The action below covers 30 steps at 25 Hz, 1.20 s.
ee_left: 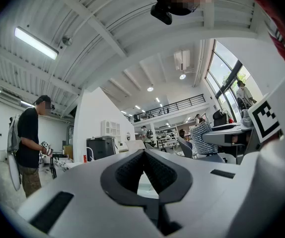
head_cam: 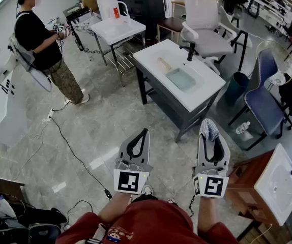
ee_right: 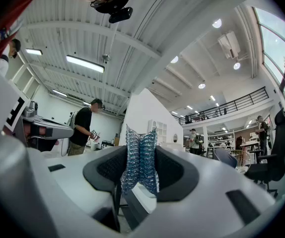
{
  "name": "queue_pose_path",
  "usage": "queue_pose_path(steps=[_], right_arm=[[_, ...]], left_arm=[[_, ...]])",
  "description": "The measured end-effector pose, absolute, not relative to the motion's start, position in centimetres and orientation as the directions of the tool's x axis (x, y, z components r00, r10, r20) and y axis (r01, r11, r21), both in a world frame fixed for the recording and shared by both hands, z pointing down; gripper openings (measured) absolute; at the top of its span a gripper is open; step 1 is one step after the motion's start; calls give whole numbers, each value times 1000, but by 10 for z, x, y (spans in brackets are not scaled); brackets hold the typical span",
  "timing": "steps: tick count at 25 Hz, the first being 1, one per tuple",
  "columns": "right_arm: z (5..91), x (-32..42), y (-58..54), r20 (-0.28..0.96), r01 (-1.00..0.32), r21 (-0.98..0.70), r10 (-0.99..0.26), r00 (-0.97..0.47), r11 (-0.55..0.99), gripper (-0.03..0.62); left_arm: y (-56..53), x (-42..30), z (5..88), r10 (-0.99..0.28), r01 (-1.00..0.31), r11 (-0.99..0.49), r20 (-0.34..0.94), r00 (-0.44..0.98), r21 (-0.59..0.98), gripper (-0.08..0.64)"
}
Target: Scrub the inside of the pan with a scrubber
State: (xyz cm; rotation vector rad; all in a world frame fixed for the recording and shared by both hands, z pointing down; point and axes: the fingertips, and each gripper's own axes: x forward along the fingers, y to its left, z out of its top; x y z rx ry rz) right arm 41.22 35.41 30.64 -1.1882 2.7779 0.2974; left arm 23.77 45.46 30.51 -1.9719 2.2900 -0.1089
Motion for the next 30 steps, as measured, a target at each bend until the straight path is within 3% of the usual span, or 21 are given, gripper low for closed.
queue_pose_path(steps=[30], right_arm=[[324,316,374,-129,-746,135,-734,-666,653,187]], left_arm=[[486,132,326,-989,-986,148,-30,-146,-81,12]])
